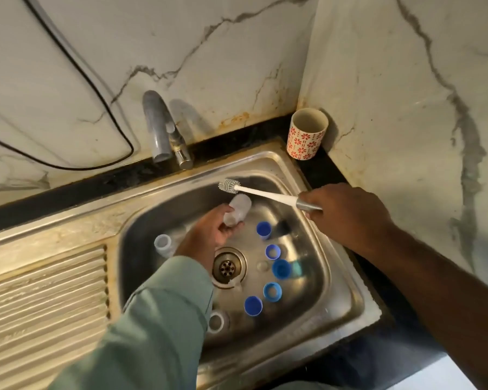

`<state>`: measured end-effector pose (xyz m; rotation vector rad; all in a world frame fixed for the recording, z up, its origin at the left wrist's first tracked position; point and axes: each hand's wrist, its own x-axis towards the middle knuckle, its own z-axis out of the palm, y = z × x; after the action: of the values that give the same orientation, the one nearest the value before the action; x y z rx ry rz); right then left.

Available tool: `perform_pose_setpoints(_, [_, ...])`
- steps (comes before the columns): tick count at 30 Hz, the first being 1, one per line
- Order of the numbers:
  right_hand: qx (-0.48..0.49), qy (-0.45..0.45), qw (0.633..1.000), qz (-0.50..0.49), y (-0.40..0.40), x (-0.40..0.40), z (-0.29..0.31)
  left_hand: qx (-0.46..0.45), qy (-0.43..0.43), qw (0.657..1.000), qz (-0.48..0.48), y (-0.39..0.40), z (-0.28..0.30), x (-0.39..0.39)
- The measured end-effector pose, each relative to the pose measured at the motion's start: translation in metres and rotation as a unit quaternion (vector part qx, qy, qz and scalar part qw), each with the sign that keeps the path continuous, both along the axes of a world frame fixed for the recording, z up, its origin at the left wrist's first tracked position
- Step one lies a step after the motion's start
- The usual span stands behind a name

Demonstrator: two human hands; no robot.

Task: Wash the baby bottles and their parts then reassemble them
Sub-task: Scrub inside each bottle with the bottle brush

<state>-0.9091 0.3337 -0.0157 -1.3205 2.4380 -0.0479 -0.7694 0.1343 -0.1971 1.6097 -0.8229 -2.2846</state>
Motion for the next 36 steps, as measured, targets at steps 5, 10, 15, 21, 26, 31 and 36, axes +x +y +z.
perform_pose_setpoints(5, [-0.064,-0.055,0.996,0.014,0.021,0.033,0.01,0.059,0.167,0.978,0.107,0.022,0.047,0.075])
perform_pose_setpoints(10, [-0.119,-0.1,0.987,0.025,0.037,0.066,0.019,0.029,0.225,0.953,0.202,0.022,0.079,0.137])
perform_pose_setpoints(15, [-0.133,-0.104,0.985,0.04,0.043,0.099,0.027,-0.015,0.234,0.935,0.265,0.014,0.105,0.182])
perform_pose_setpoints(21, [-0.156,-0.084,0.982,0.058,0.039,0.141,0.023,-0.044,0.178,0.924,0.337,-0.001,0.099,0.224])
perform_pose_setpoints(26, [-0.178,-0.05,0.979,0.083,0.035,0.168,0.013,-0.047,0.176,0.911,0.37,-0.011,0.088,0.25])
perform_pose_setpoints(31, [-0.154,0.015,0.98,0.128,0.025,0.184,0.013,-0.063,0.207,0.908,0.36,0.007,0.112,0.261])
perform_pose_setpoints(36, [-0.185,0.056,0.967,0.165,0.004,0.208,0.005,-0.117,0.214,0.94,0.237,0.021,0.124,0.252])
